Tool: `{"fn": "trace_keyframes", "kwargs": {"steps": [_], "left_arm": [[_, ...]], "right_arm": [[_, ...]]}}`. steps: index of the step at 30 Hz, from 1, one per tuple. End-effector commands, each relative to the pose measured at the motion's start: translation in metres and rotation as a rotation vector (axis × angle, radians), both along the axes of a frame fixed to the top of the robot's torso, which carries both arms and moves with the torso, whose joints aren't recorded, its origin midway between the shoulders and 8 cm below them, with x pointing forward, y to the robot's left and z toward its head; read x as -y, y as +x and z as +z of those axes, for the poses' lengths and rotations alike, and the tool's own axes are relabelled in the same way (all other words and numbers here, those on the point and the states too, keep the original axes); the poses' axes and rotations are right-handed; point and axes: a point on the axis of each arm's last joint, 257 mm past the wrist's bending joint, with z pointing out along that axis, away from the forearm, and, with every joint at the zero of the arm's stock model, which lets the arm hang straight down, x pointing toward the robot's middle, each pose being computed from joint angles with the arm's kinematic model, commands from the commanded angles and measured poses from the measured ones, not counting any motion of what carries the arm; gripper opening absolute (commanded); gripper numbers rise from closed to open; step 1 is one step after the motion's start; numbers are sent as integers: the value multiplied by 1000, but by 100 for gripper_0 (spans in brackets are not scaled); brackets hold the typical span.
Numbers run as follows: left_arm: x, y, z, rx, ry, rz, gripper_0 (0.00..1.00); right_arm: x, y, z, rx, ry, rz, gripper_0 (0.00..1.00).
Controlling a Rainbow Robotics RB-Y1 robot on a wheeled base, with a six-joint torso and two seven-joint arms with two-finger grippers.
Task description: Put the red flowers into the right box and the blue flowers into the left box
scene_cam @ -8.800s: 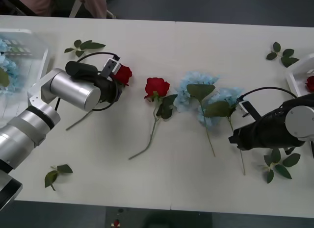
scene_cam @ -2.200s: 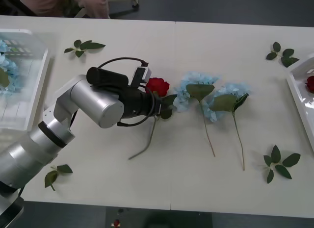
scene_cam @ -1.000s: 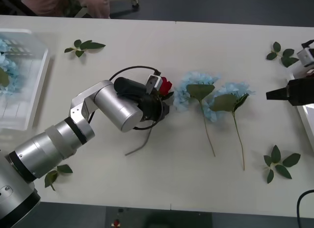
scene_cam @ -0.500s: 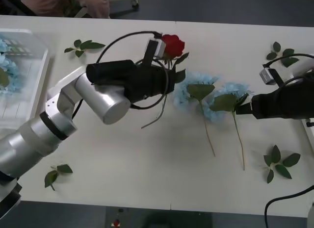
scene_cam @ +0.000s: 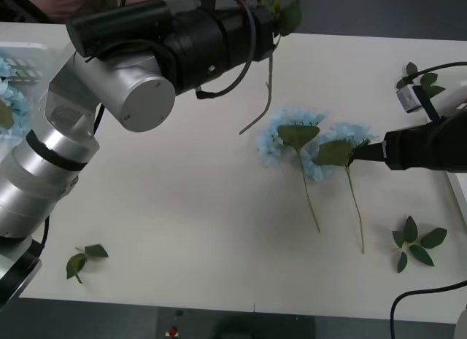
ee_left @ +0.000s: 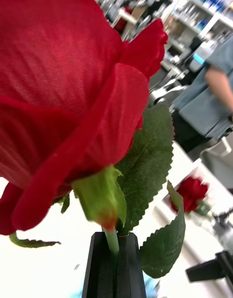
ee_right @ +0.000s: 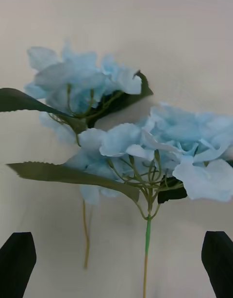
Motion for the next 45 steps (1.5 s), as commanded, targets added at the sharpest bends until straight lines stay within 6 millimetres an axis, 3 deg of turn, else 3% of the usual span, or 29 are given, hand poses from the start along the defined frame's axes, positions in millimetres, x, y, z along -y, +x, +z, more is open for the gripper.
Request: {"fn": "trace_keyframes", "kwargs": {"steps": [1, 5, 8, 14, 22, 34, 45], "left_arm": [[35, -22, 69, 85, -95, -67, 0], [58, -34, 96, 105, -142, -106, 0], [74, -40, 104, 104, -163, -126, 0], [95, -43, 98, 90, -158, -141, 0], [100, -46, 96, 95, -159, -151, 0], [102, -48, 97, 99, -162, -155, 0], [102, -48, 97, 99, -162, -155, 0]], "right_arm": [[14, -2, 28, 115, -36, 66, 100], [9, -5, 46, 212, -32, 147, 100], [3, -7, 59, 281, -24, 203, 100], [-19, -13, 87, 405, 23, 311, 100], [-52, -22, 117, 489, 143, 393, 100], [-114, -3, 156, 610, 266, 417, 100], [-136, -9, 178, 649, 345, 456, 100]]}}
